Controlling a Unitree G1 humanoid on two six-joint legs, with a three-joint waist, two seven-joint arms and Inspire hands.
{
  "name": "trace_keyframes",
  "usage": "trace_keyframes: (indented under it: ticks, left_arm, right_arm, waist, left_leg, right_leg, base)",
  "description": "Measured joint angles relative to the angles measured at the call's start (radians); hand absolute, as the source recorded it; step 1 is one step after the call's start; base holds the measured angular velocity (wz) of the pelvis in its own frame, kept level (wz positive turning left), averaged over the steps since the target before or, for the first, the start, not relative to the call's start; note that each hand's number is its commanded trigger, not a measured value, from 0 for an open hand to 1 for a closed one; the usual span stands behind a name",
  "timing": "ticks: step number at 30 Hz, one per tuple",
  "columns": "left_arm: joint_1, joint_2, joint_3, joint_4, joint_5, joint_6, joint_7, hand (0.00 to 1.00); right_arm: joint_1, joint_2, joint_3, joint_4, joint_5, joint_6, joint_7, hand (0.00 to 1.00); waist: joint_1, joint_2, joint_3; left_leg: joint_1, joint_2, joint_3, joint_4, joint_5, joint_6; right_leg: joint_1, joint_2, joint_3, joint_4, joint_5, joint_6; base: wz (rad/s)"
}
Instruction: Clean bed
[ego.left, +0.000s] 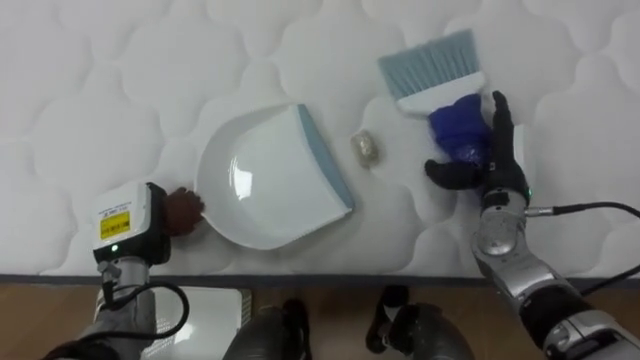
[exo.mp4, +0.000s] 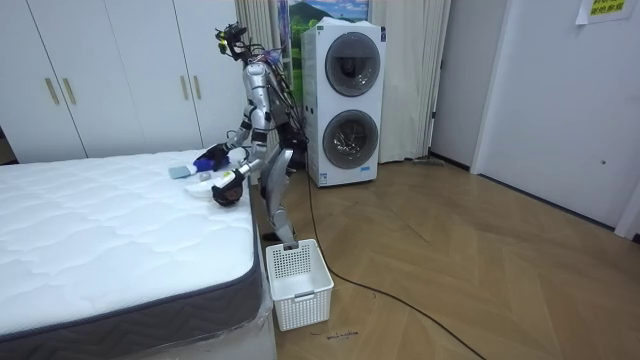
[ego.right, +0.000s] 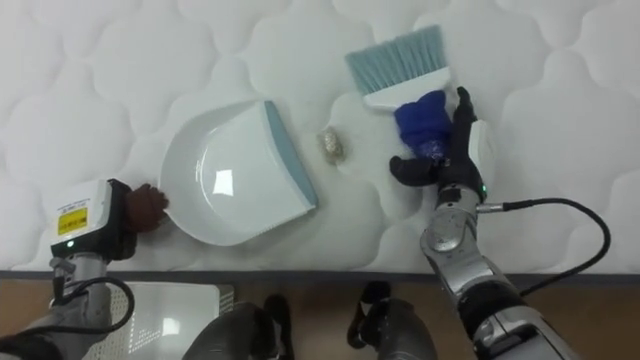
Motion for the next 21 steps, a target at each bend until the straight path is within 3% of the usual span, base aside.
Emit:
trace_keyframes:
  ticks: [8, 9, 10, 11, 17, 21]
  left_arm:
    - [-0.002, 0.005, -0.002, 0.001, 0.0, 0.001, 0.016, 1.0]
    - [-0.003, 0.005, 0.0, -0.001, 0.0, 0.001, 0.018, 1.0]
    - [-0.005, 0.005, 0.001, -0.001, 0.0, 0.001, 0.024, 1.0]
    - [-0.006, 0.005, 0.001, -0.001, 0.0, 0.001, 0.028, 1.0]
    - [-0.011, 0.004, 0.001, 0.001, 0.002, 0.015, 0.028, 1.0]
    - [-0.011, 0.004, 0.001, 0.0, 0.002, 0.039, 0.025, 1.0]
  right_arm:
    - [0.001, -0.013, 0.006, 0.012, -0.066, -0.001, -0.001, 0.0]
    - [0.001, -0.016, 0.005, 0.012, -0.071, -0.001, -0.001, 0.43]
    - [0.001, -0.018, 0.005, 0.011, -0.072, -0.001, -0.001, 0.93]
    - [0.001, -0.019, 0.005, 0.011, -0.072, 0.0, 0.0, 1.0]
    - [0.018, -0.056, 0.001, 0.042, -0.113, 0.0, -0.002, 1.0]
    - [0.009, -0.083, -0.001, 0.062, -0.155, 0.041, -0.009, 1.0]
  waist:
    - [-0.003, 0.001, -0.0003]
    - [-0.004, 0.001, -0.0005]
    - [-0.005, 0.002, -0.001]
    - [-0.005, 0.002, -0.0011]
    - [-0.01, 0.002, -0.0011]
    - [-0.004, 0.001, -0.0012]
  left_leg:
    - [-0.015, -0.001, 0.0, -0.003, 0.001, 0.001]
    - [-0.018, -0.001, -0.001, -0.003, 0.001, 0.001]
    - [-0.022, -0.001, -0.006, -0.003, 0.001, 0.001]
    - [-0.024, -0.001, -0.008, -0.003, 0.001, 0.001]
    - [-0.023, -0.016, -0.018, 0.001, 0.004, 0.007]
    - [-0.023, -0.016, -0.023, 0.002, 0.005, 0.009]
  right_leg:
    - [-0.014, -0.002, -0.002, -0.002, 0.0, 0.0]
    - [-0.015, -0.002, -0.005, -0.003, 0.0, 0.0]
    - [-0.015, -0.002, -0.009, -0.003, 0.001, 0.001]
    - [-0.015, -0.002, -0.011, -0.002, 0.001, 0.001]
    - [-0.008, -0.02, -0.024, 0.015, -0.004, 0.007]
    - [-0.004, -0.022, -0.024, 0.013, -0.001, 0.009]
  base:
    - [0.0]
    - [0.05]
    - [0.06]
    - [0.08]
    - [0.1]
    - [0.04]
